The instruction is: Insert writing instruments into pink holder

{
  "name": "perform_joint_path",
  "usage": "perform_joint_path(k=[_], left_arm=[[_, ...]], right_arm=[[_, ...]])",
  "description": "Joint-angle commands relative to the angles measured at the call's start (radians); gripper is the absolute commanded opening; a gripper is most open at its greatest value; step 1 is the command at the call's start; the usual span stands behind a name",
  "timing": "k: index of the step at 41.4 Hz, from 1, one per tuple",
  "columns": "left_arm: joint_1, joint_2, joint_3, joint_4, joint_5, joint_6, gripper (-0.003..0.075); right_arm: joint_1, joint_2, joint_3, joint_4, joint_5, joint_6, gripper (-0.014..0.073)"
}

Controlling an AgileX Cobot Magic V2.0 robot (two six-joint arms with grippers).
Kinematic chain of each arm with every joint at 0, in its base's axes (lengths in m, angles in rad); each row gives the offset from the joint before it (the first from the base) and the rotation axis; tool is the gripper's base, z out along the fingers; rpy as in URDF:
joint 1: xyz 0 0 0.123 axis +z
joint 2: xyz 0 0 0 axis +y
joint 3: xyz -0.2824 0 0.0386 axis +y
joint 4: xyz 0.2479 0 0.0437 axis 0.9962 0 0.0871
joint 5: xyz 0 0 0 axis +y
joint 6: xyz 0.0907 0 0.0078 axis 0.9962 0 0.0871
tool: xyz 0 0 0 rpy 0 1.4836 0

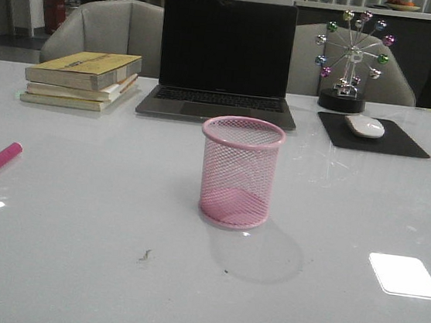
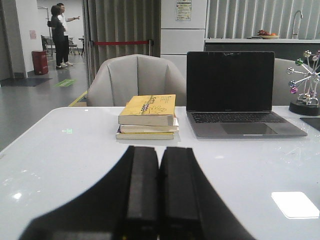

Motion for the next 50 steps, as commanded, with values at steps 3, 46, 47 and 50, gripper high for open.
perform_joint_path(k=[3, 46, 47, 50], left_arm=[[-0.001, -0.02, 0.003, -0.001, -0.091, -0.001, 0.0091], [-0.001, -0.02, -0.048, -0.001, -0.145, -0.001, 0.0091], [-0.001, -0.02, -0.069, -0.001, -0.134, -0.001, 0.0091], [-0.001, -0.02, -0.135, -0.001, -0.086, -0.001, 0.0091]], right_arm=[[-0.006, -0.02, -0.004, -0.006, -0.095, -0.003, 0.0058], [-0.006, -0.02, -0.08, -0.011, -0.095, -0.004, 0.0058], [-0.006, -0.02, -0.106, -0.011, -0.074, -0.004, 0.0058], [-0.006, -0.017, -0.187, -0.011, -0.004, -0.004, 0.0058]])
